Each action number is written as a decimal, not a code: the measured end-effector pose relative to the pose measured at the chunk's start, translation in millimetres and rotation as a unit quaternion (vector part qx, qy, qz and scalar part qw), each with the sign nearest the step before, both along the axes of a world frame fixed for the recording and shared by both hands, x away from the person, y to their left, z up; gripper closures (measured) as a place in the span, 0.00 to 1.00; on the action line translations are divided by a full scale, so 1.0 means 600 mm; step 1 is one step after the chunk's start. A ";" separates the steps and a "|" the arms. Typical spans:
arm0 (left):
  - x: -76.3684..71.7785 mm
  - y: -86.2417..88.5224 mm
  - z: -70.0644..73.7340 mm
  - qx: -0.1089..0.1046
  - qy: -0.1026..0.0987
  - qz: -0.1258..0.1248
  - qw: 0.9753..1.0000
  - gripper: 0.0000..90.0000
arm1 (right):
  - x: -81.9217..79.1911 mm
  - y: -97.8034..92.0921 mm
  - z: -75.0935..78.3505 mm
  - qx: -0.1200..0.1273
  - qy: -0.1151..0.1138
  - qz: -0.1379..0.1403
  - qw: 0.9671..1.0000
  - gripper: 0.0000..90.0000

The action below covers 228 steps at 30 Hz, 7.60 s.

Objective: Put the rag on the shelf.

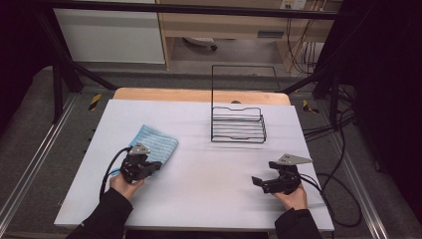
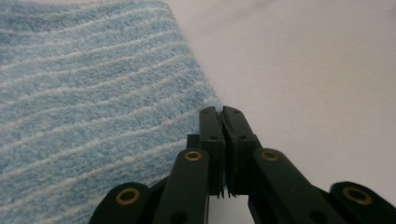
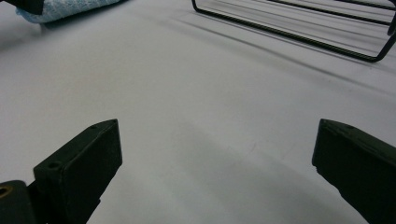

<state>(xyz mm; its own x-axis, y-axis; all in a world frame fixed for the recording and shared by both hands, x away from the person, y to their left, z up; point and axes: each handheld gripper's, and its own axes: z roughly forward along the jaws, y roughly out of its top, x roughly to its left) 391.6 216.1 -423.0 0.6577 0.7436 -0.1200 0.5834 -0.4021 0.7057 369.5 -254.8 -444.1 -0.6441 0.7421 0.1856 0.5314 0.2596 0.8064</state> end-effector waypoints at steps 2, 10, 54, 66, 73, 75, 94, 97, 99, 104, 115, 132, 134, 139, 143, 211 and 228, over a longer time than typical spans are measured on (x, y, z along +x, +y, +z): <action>-0.005 -0.009 0.000 -0.009 0.005 -0.004 1.000 0.97 | 0.000 0.000 0.000 0.000 0.001 0.000 1.000 0.02; -0.030 -0.051 -0.003 -0.019 0.014 -0.029 0.999 0.97 | 0.000 0.000 0.000 -0.001 0.002 0.001 1.000 0.02; -0.066 -0.109 0.028 -0.025 -0.044 -0.057 0.997 0.48 | -0.009 0.014 0.003 -0.020 -0.015 0.003 1.000 0.04; -0.055 -0.016 0.010 0.015 -0.016 0.011 1.000 0.32 | -0.019 0.057 0.016 -0.008 -0.013 0.009 1.000 0.08; -0.048 0.005 -0.007 0.018 0.004 0.021 1.000 0.41 | -0.024 0.110 0.016 -0.009 0.001 0.030 1.000 0.10; -0.045 0.005 -0.010 0.017 0.006 0.022 1.000 0.51 | -0.024 0.144 0.017 -0.009 0.014 0.044 0.999 0.15; -0.024 -0.012 -0.030 -0.003 0.029 0.008 1.000 0.83 | -0.031 0.272 -0.019 -0.015 0.060 0.060 0.996 0.58; -0.024 -0.014 -0.030 -0.006 0.034 0.011 0.999 0.87 | -0.033 0.274 -0.023 -0.011 0.061 0.059 0.996 0.65; -0.024 -0.015 -0.030 -0.006 0.035 0.010 0.999 0.90 | -0.034 0.274 -0.023 -0.010 0.065 0.061 0.996 0.73; -0.026 -0.017 -0.028 -0.007 0.039 0.015 0.999 0.94 | -0.031 0.273 -0.023 0.001 0.079 0.079 0.994 0.94; -0.046 -0.040 -0.027 -0.037 0.067 -0.028 0.997 1.00 | -0.026 0.238 0.006 0.001 0.087 0.085 0.993 0.97; -0.050 -0.035 -0.002 -0.023 -0.008 -0.003 1.000 0.61 | -0.021 0.197 0.015 -0.015 0.045 0.052 0.998 0.42; -0.046 -0.032 0.000 -0.027 -0.006 0.001 1.000 0.52 | -0.020 0.196 0.016 -0.015 0.044 0.051 0.998 0.36; -0.027 -0.025 0.020 -0.031 -0.027 0.015 0.999 0.35 | -0.010 0.189 0.028 -0.007 0.019 0.044 0.999 0.14; -0.005 -0.036 0.032 -0.024 -0.037 0.026 0.999 0.27 | -0.006 0.184 0.032 -0.018 0.009 0.041 0.999 0.09; 0.085 -0.099 -0.039 -0.027 0.047 0.050 0.997 0.88 | 0.110 0.232 -0.005 -0.024 0.048 -0.030 0.998 0.48; 0.084 -0.098 -0.038 -0.024 0.041 0.043 0.998 0.90 | 0.116 0.235 -0.017 -0.004 0.090 0.009 0.996 0.88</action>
<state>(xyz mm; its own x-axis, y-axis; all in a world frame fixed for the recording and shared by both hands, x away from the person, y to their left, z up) 441.7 157.5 -445.7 0.5785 0.7887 -0.2080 0.6704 -0.3145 0.6720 439.4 -113.6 -454.3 -0.6143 0.7329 0.2925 0.6618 0.2766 0.6968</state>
